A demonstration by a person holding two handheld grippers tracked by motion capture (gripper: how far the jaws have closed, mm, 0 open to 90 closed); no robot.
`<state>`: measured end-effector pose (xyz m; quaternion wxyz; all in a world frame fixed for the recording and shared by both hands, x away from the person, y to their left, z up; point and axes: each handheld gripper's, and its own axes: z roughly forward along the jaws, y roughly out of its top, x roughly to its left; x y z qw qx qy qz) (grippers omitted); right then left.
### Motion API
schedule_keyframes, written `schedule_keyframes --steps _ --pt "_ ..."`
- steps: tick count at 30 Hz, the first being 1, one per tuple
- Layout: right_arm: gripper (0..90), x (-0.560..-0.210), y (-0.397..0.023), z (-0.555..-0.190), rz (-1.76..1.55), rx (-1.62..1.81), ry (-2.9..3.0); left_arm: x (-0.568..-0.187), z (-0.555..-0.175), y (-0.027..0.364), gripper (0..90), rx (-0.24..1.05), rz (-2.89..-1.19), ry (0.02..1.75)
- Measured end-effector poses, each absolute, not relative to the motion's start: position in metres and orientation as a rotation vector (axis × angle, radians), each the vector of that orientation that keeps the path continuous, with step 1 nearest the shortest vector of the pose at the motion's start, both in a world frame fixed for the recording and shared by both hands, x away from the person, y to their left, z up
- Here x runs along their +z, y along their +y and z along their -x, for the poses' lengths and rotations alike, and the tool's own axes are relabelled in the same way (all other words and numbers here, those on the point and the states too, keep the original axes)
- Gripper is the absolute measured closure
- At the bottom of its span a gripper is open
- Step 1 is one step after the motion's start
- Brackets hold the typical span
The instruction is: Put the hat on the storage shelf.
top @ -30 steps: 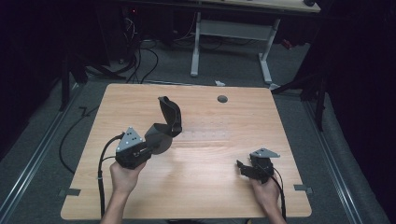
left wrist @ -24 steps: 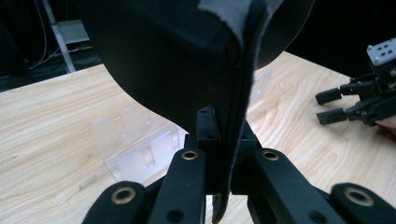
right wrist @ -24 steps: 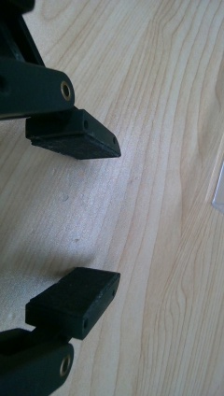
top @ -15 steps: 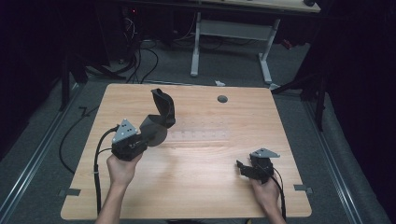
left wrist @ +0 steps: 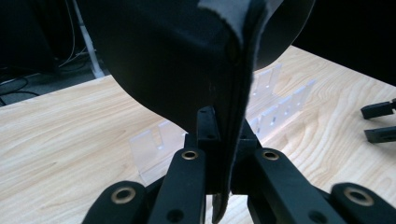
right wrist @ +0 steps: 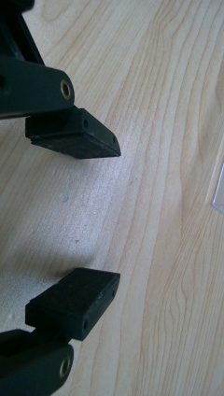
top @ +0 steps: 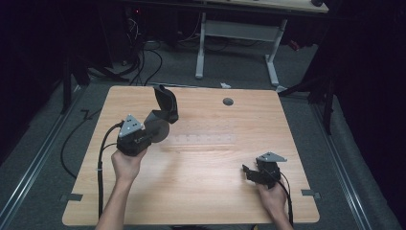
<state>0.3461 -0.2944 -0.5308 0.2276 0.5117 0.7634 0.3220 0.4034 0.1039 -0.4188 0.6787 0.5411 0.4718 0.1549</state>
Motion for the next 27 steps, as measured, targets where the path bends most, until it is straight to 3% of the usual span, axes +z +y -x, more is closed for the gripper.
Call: schedule_keyframes --steps 27 --pt "33.7 -0.531 -0.294 -0.346 -1.409 0.888 2.105 -0.444 -0.435 0.091 86.5 0.431 -1.246 1.123"
